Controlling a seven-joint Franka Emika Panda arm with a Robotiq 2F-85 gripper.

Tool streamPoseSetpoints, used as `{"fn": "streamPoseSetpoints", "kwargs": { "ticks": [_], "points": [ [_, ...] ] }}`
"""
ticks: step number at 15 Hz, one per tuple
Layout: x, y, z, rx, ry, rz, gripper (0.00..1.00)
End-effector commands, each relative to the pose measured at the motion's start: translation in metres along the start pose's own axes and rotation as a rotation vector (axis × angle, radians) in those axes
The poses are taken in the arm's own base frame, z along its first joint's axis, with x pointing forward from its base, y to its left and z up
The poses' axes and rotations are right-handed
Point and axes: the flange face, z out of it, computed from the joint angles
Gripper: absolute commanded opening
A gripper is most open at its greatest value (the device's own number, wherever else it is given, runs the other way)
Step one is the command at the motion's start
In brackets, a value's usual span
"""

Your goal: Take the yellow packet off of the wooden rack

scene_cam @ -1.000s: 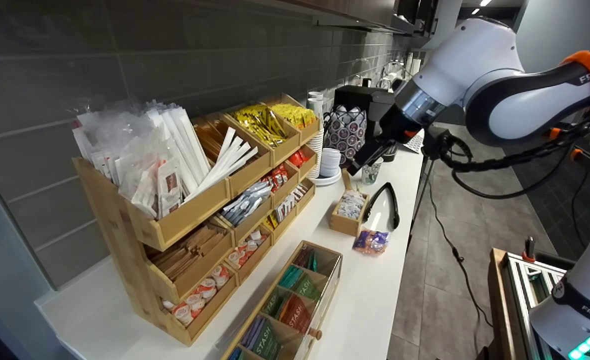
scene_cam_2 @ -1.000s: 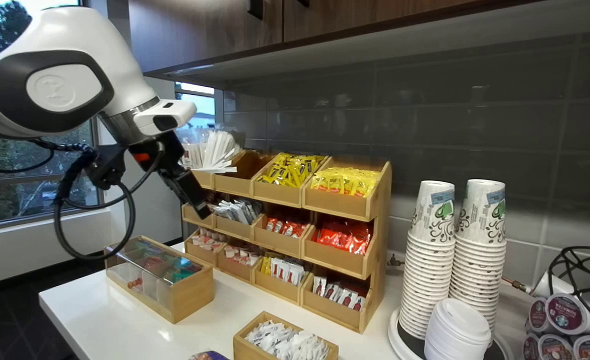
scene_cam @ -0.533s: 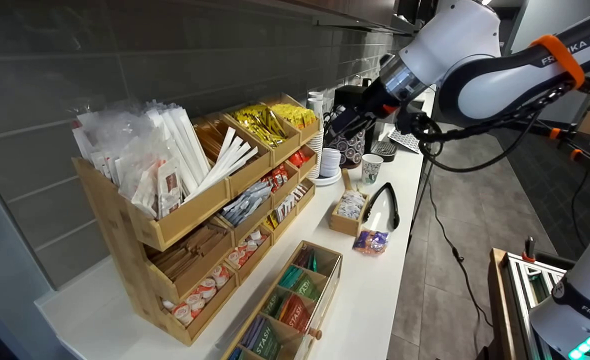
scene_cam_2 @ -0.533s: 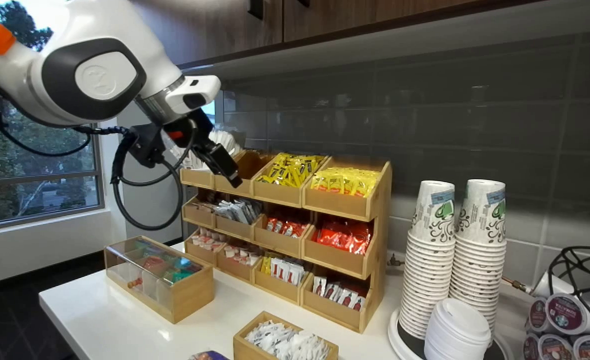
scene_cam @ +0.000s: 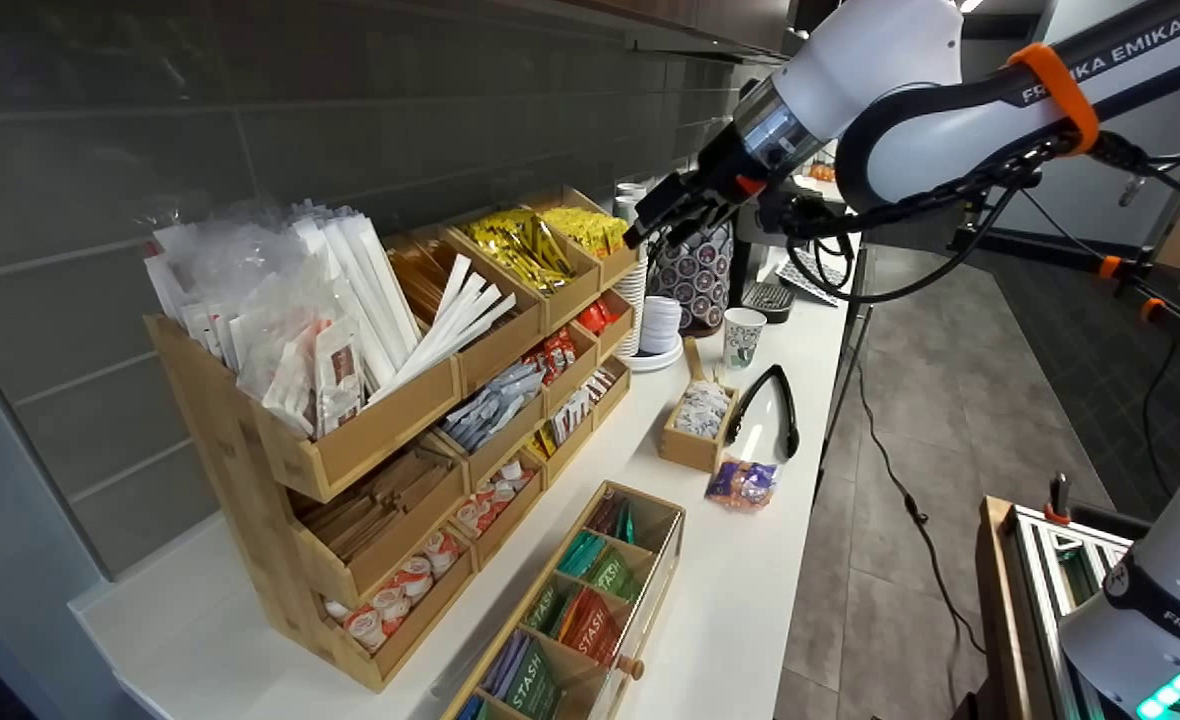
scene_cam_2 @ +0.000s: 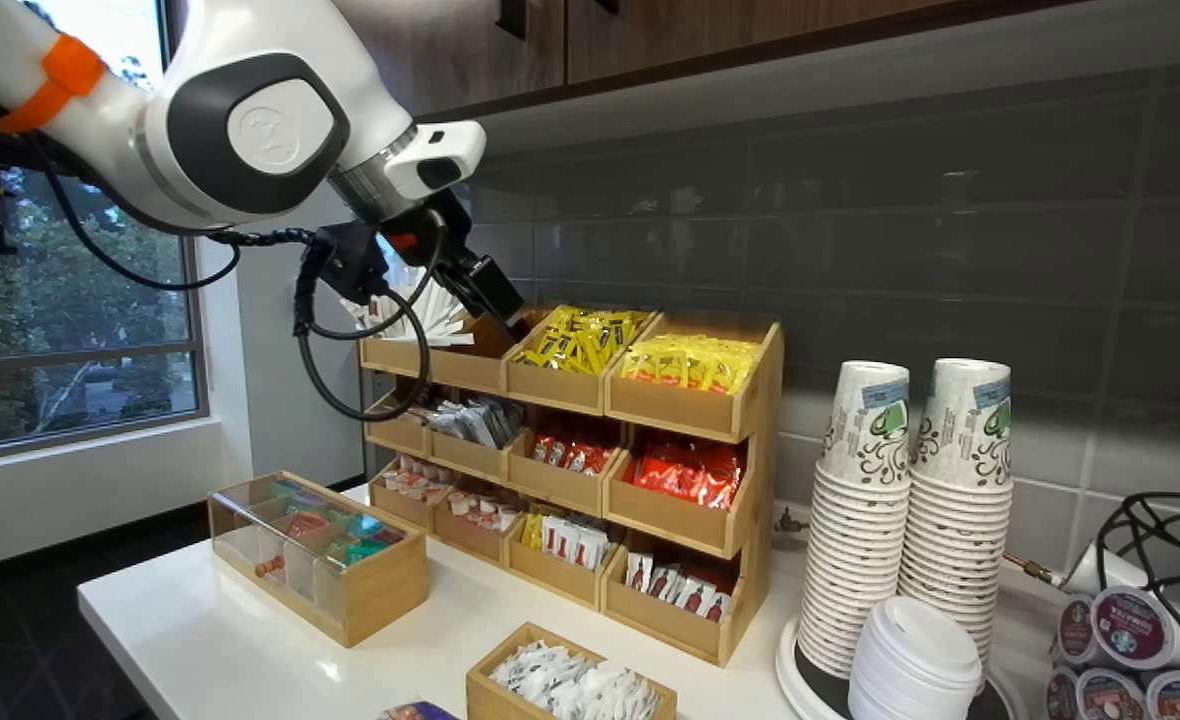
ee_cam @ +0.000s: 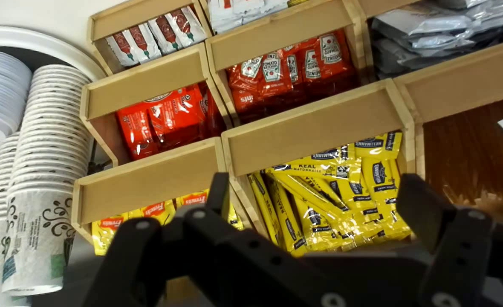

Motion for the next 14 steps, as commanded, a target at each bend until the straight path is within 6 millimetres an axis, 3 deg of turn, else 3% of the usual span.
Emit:
{"fn": "streamPoseSetpoints", "kwargs": {
  "ticks": [1, 5, 14],
  "points": [
    [0.0, 0.0, 0.0, 0.0, 0.0, 0.0, 1.0],
    [0.002, -0.001, -0.001, 0.006, 0.013, 0.003, 1.0],
    [0.037, -0.012, 0.019, 0.073, 0.022, -0.053, 1.0]
  ]
}}
